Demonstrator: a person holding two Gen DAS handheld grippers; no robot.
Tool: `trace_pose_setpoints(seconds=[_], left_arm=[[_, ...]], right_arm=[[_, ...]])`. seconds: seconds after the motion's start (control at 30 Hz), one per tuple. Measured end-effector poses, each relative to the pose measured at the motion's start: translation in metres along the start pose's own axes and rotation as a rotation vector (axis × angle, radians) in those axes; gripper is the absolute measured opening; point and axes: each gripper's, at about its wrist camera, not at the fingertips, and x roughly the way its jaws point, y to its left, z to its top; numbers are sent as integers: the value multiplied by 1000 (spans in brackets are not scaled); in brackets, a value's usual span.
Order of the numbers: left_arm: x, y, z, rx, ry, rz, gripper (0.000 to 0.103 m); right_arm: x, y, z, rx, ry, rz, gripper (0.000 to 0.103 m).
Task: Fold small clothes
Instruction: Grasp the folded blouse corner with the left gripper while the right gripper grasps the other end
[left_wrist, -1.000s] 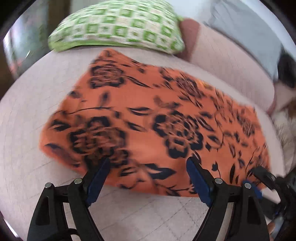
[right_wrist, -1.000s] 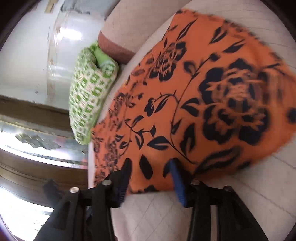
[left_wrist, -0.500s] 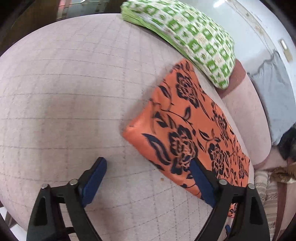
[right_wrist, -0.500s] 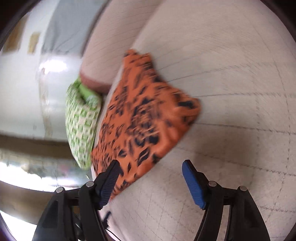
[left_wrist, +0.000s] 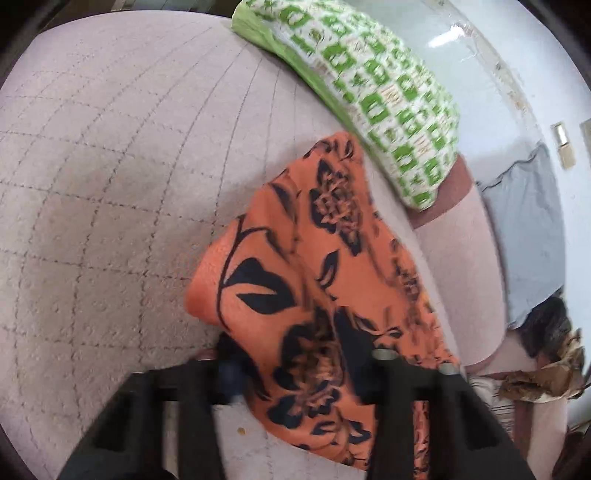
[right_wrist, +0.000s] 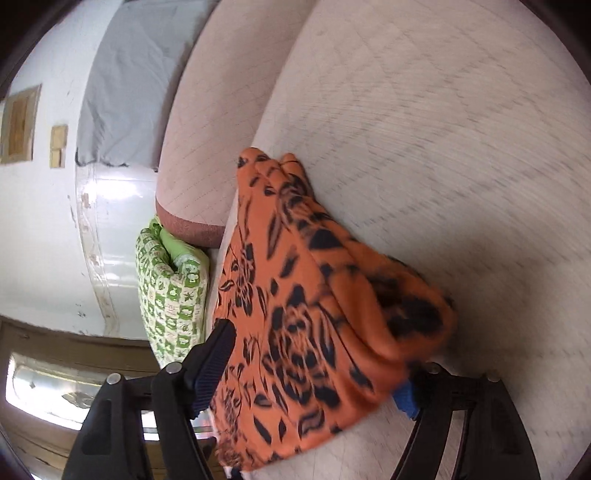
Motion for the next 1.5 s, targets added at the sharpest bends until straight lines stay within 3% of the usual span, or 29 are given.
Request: trace_pose_setpoints(seconds=[0.07, 0.1, 0.13, 0.2, 0.27, 0.4, 0.57, 0.73, 0.83, 0.87, 0.9, 0.93, 1.0, 1.07, 1.1, 1.17, 1.23, 1.27, 1.33, 1.4, 1.5], left_arm=[[0, -1, 0, 0, -18, -3, 26], [1, 0, 0, 4, -21, -5, 24], [1, 0, -1, 9, -22, -7, 23], [1, 1, 0, 7, -25, -14, 20], [-4, 3, 1, -10, -40, -45, 18], [-25, -6, -1, 43, -81, -97, 16], [-63, 2, -17, 66, -64, -142, 16], [-95, 31, -47, 78, -26, -103, 16], [-89, 44, -58, 86, 31, -33, 20], [-85, 50, -57, 57, 54, -19, 27], [-82, 56, -54, 19, 61, -13, 40], [-81, 62, -50, -24, 65, -33, 42], [-82, 70, -45, -97, 66, -90, 53], [-82, 68, -44, -91, 56, -112, 58], [-81, 66, -45, -75, 53, -106, 58], [-79, 61, -44, -46, 35, -102, 57], [-77, 59, -41, -42, 18, -105, 40], [-76, 58, -40, -32, 15, -94, 29], [-76, 57, -39, -13, 8, -83, 26], [-77, 53, -39, 6, -8, -91, 24], [-80, 47, -37, 38, -30, -106, 23]], right_arm=[[9, 5, 2, -29, -14, -7, 49], [16, 4, 4, -38, 0, -19, 18], [25, 1, 6, -35, 20, -37, 16], [25, -1, 7, -38, -9, -41, 16], [20, 17, 1, -133, -43, -85, 15], [-7, 41, -10, -210, -106, -40, 14], [-45, 53, -33, -293, -145, -59, 13], [-88, 39, -55, -291, -97, -71, 13], [-92, 14, -63, -266, 6, -155, 19], [-90, 6, -64, -234, 37, -199, 20], [-92, -3, -63, -192, 61, -212, 23], [-99, -10, -61, -147, 63, -195, 27], [-124, -17, -59, -86, 13, -170, 30], [-154, -18, -61, -66, -60, -158, 39], [-166, -16, -62, -71, -109, -172, 53], [-191, -1, -70, -128, -271, -200, 58], [-195, 24, -81, -234, -331, -176, 56], [-190, 40, -90, -313, -327, -154, 54], [-166, 70, -109, -458, -260, -132, 29], [-129, 89, -128, -537, -147, -118, 26], [-75, 101, -149, -551, 9, -107, 25]])
